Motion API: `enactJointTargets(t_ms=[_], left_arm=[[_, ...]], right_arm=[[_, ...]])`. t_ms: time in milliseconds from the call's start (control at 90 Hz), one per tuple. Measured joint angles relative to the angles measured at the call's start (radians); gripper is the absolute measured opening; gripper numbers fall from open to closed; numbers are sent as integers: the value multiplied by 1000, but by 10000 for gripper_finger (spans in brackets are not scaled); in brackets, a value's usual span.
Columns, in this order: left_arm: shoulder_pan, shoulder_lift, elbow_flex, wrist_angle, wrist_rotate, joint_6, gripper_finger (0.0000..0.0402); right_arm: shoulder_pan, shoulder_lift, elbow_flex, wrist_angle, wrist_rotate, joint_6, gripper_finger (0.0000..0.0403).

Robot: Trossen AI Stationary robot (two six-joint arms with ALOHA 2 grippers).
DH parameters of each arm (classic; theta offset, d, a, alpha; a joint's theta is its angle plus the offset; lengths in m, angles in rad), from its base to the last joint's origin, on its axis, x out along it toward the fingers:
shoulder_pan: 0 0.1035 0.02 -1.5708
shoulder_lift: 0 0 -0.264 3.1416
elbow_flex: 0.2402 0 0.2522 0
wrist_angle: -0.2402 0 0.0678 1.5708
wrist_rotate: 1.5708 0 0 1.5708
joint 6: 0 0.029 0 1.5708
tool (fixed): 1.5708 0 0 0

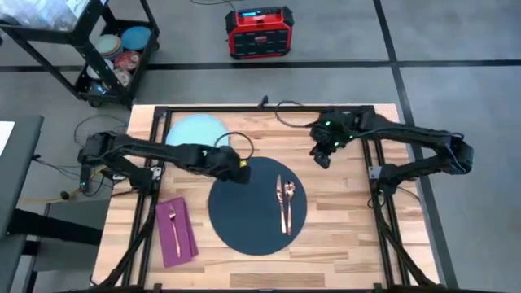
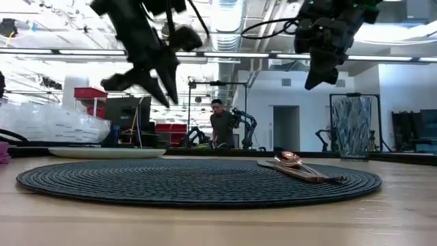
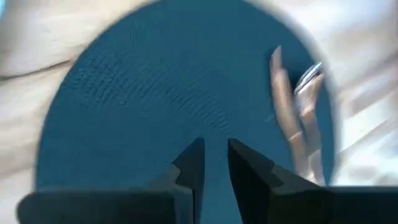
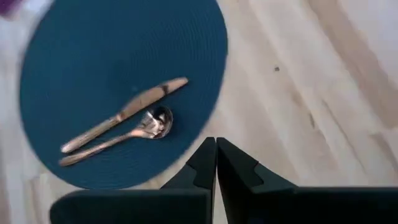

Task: Set table place
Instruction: Adjust the blue table mat on the table

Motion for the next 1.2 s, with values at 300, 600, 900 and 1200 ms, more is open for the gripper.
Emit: enactJointTargets(t_ms=[300,600,900,1200], left_arm=[[-18,69,0,-58,129,191,8],[-63,90,-1,-153,129,243,0],[-105,207,-2,-80,175,251,0],[-144,260,2,8,179,212,0]], right_arm=[[235,6,-271,200,31,265,0],[356,23,-346,422,8,409,0],[434,159,-355,506,13,432,0],[449,230,-355,578,17,457,0]])
